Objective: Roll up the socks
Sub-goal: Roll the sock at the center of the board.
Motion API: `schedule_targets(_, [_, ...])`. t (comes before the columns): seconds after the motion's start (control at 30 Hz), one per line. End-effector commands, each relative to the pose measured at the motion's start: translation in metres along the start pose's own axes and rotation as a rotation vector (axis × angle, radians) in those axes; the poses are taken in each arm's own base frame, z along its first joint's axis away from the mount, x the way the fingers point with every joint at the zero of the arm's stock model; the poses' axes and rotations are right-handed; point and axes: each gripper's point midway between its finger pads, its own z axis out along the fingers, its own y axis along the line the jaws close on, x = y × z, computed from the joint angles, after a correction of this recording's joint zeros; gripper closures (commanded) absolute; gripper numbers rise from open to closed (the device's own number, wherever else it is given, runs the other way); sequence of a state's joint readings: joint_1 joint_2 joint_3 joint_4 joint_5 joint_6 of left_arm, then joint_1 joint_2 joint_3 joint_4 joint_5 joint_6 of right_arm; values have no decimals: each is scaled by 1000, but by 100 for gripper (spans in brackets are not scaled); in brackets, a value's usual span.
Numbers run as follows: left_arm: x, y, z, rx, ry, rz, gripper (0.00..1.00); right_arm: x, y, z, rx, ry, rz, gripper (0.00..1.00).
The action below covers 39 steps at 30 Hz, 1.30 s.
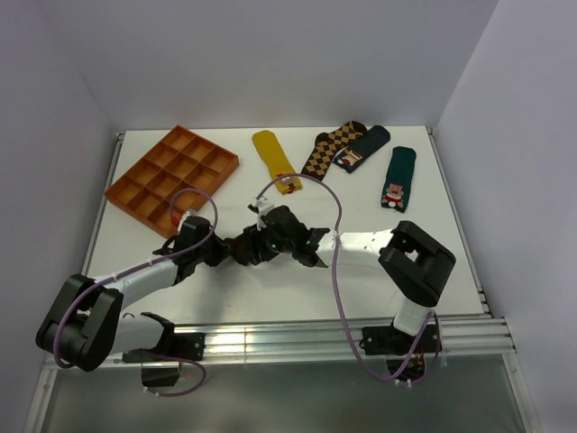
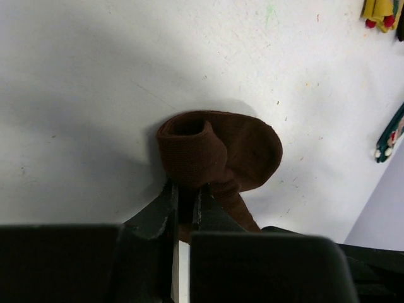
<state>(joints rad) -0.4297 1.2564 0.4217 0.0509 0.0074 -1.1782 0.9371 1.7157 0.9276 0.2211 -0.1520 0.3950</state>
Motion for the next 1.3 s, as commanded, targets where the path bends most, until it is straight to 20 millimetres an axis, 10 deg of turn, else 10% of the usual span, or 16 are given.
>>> schedule_targets(0.0, [5, 39, -4, -170, 11, 76, 100, -14, -16, 3, 125, -41, -58, 43])
schedule_targets(0.53, [15, 35, 2, -176, 51, 83, 100, -32, 24, -10, 123, -188, -270, 44])
schedule_targets(1.27, [20, 30, 2, -162, 70, 88, 100, 12, 12, 38, 163, -69, -371, 41])
